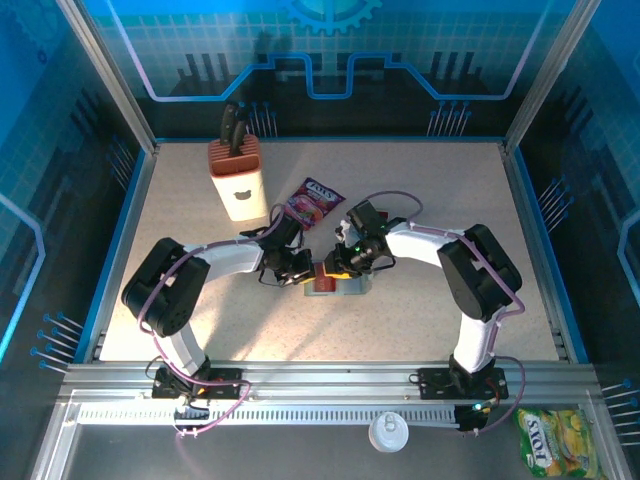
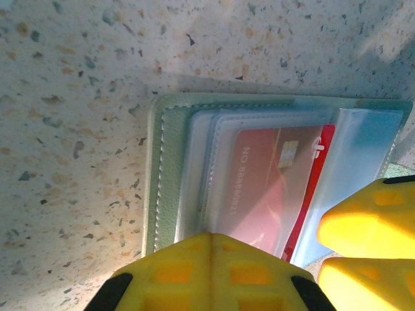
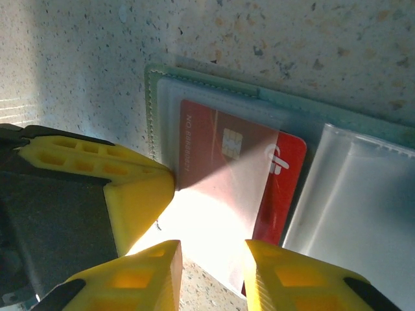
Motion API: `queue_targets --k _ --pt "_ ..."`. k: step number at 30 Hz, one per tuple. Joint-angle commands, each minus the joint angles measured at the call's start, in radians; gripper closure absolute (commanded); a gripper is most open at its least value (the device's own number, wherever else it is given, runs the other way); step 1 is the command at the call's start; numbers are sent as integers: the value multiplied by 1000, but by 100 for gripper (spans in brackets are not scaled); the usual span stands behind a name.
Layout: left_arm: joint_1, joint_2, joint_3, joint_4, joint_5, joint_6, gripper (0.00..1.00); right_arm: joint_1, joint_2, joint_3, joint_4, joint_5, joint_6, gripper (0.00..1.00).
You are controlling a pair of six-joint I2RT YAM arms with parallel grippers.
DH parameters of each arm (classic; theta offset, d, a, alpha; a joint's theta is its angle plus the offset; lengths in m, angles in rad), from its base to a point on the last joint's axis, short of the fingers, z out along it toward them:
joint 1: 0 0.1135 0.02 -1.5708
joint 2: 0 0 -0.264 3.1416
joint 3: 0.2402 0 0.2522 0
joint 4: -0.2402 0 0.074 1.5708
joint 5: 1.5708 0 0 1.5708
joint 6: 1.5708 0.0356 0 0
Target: Take the credit cards out of the card holder
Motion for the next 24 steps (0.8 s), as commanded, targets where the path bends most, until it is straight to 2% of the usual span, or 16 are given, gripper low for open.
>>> queue_targets --k 1,10,18,24 --pt "4 -16 -20 -34 -19 11 99 18 23 -2 15 -25 11 68" --pt "3 -15 -20 -35 -19 14 99 19 51 -5 1 -5 3 69" --pt "3 -11 -21 -34 -19 13 99 23 29 32 -122 102 -59 69" --pt "3 -11 -21 -33 -19 13 99 27 17 49 -161 135 -80 69"
